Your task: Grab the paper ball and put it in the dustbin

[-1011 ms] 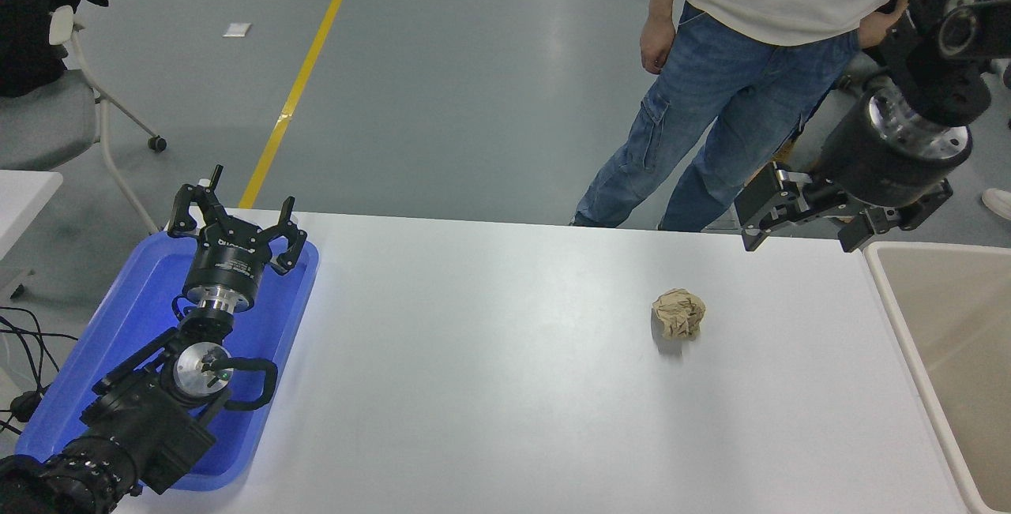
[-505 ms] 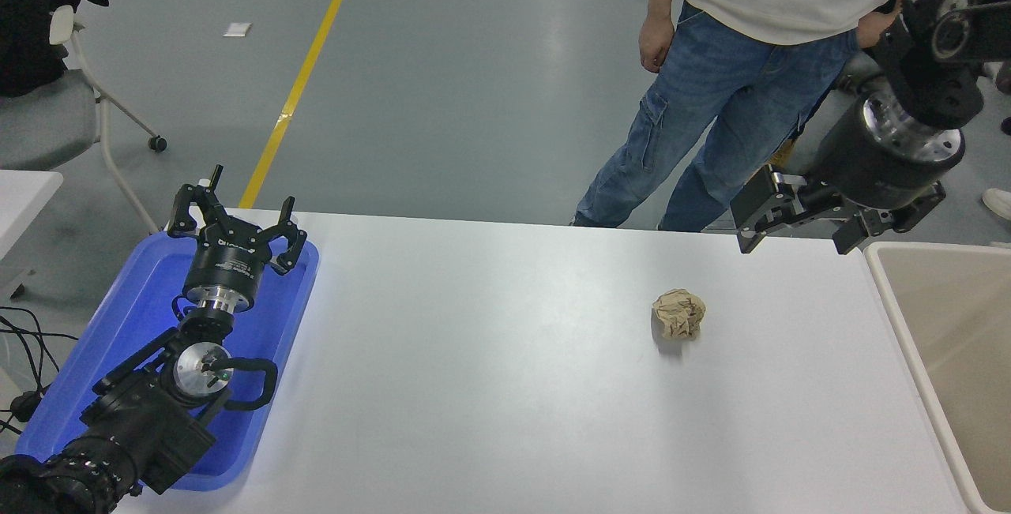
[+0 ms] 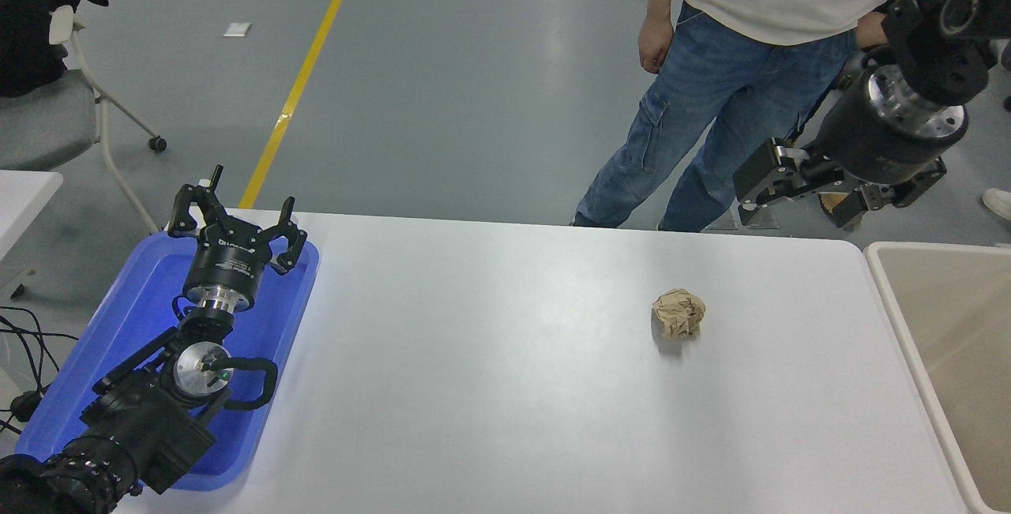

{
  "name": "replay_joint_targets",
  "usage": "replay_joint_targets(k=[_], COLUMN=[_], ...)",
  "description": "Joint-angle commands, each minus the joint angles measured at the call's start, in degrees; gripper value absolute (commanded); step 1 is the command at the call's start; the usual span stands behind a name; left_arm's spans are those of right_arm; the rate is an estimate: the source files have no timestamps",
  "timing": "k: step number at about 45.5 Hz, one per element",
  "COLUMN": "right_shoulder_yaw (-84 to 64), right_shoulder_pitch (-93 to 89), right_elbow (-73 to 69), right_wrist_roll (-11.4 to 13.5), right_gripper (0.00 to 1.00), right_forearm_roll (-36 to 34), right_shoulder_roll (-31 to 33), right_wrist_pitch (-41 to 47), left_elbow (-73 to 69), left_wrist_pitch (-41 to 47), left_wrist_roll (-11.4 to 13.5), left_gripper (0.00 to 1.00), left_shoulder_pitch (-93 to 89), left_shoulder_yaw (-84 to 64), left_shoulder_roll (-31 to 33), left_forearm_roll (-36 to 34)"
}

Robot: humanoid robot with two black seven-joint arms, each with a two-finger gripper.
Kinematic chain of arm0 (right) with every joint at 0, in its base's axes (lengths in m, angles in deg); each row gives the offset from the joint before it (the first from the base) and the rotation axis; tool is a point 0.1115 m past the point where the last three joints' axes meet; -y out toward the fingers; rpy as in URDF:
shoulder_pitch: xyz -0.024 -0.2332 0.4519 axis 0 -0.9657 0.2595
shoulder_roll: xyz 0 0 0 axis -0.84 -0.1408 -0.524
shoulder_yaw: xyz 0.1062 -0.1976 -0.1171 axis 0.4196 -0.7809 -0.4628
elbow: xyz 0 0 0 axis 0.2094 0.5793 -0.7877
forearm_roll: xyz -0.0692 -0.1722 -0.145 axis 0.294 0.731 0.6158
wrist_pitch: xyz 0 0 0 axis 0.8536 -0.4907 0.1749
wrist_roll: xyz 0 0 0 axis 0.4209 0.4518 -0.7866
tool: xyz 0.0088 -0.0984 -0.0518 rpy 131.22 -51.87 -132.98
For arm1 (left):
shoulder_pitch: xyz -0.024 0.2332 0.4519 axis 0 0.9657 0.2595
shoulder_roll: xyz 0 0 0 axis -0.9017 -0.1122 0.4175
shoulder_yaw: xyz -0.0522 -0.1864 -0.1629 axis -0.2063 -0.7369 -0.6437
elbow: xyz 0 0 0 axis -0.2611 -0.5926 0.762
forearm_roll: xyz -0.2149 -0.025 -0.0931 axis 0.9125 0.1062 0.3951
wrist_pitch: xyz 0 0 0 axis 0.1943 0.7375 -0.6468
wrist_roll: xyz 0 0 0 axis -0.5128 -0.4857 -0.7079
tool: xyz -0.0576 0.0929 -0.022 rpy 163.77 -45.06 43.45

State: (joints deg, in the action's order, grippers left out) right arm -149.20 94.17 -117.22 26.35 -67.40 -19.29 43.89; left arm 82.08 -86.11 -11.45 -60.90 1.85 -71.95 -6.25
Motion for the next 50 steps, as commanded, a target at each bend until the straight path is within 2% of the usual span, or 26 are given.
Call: replay_joint_targets(k=[1, 18, 30, 50], right_shoulder_yaw=[2.0, 5.5, 10.1, 18.9], right_shoulder_pitch=[-8.2, -23.9, -34.2, -51.4], right_elbow=[6.4, 14.3, 20.8, 33.7], right_wrist_roll=[0.0, 0.0, -0.7, -0.9], right_gripper=[1.00, 1.00, 1.00, 1.00], right_forearm_roll=[0.4, 0.4, 1.1, 9.2], right_shoulder_roll=[-0.8, -4.8, -8.6, -11.5], right_wrist_pitch=[-9.9, -25.5, -28.9, -34.6], left_elbow=[0.0, 0.0, 0.0, 0.0], left_wrist_pitch=[0.0, 0.0, 0.0, 0.0], left_wrist_roll=[0.0, 0.0, 0.0, 0.0], left_gripper=[1.00, 1.00, 1.00, 1.00], left_shoulder_pitch=[0.0, 0.0, 0.0, 0.0], left_shoulder_yaw=[0.0, 0.0, 0.0, 0.0], left_shoulder_roll=[0.0, 0.0, 0.0, 0.0], left_forearm_roll=[0.0, 0.0, 0.0, 0.0])
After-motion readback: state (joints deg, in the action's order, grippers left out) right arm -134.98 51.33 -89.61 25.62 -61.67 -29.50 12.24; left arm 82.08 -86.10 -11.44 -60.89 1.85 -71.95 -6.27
